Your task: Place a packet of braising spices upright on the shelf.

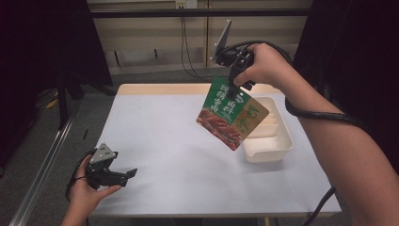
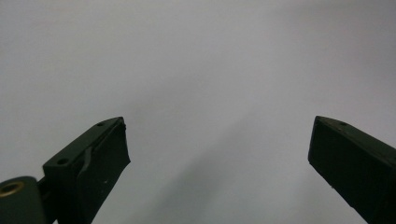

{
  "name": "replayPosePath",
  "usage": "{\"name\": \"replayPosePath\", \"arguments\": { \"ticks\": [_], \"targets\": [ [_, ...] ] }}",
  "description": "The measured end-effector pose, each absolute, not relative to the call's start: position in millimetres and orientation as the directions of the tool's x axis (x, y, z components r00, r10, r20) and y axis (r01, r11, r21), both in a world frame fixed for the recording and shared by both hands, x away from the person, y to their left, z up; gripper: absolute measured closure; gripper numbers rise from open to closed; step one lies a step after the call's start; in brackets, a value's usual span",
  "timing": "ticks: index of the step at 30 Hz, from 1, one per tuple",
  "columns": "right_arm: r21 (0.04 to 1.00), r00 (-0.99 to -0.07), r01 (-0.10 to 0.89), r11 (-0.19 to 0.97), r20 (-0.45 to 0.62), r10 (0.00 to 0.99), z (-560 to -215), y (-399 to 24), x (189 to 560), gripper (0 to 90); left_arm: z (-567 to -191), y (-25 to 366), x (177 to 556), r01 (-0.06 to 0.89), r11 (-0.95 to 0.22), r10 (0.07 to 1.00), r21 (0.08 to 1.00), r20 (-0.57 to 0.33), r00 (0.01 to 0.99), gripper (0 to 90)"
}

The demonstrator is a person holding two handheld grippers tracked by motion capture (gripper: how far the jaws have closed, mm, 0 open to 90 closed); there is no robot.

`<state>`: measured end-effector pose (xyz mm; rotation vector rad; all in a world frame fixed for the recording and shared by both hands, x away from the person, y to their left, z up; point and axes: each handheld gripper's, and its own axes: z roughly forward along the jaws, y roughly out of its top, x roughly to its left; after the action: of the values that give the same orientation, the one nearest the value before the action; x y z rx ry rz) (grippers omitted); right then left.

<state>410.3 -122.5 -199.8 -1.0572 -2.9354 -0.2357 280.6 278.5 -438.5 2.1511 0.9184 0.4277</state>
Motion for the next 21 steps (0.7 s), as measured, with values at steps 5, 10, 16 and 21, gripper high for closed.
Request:
{"name": "replayPosePath", "arguments": {
  "ticks": [5,10,16,21],
  "targets": [
    [0.143,-0.772,0.634,0.76,0.055,0.634,-195,-129,412,90.0,-439,278,281,0.476,-0.464,0.726,0.747,0.014,0.687,4.8],
    [0.154,-0.773,0.632,0.76,0.051,0.633,-192,-139,413,90.0,-438,279,281,0.477,-0.468,0.728,0.744,0.018,0.686,4.9],
    [0.151,-0.769,0.637,0.756,0.043,0.638,-190,-147,414,90.0,-438,279,281,0.474,-0.467,0.729,0.746,0.021,0.684,4.9],
    [0.143,-0.754,0.654,0.743,0.042,0.656,-191,-154,414,90.0,-438,279,281,0.477,-0.47,0.728,0.743,0.021,0.685,5.0]
  ]
}}
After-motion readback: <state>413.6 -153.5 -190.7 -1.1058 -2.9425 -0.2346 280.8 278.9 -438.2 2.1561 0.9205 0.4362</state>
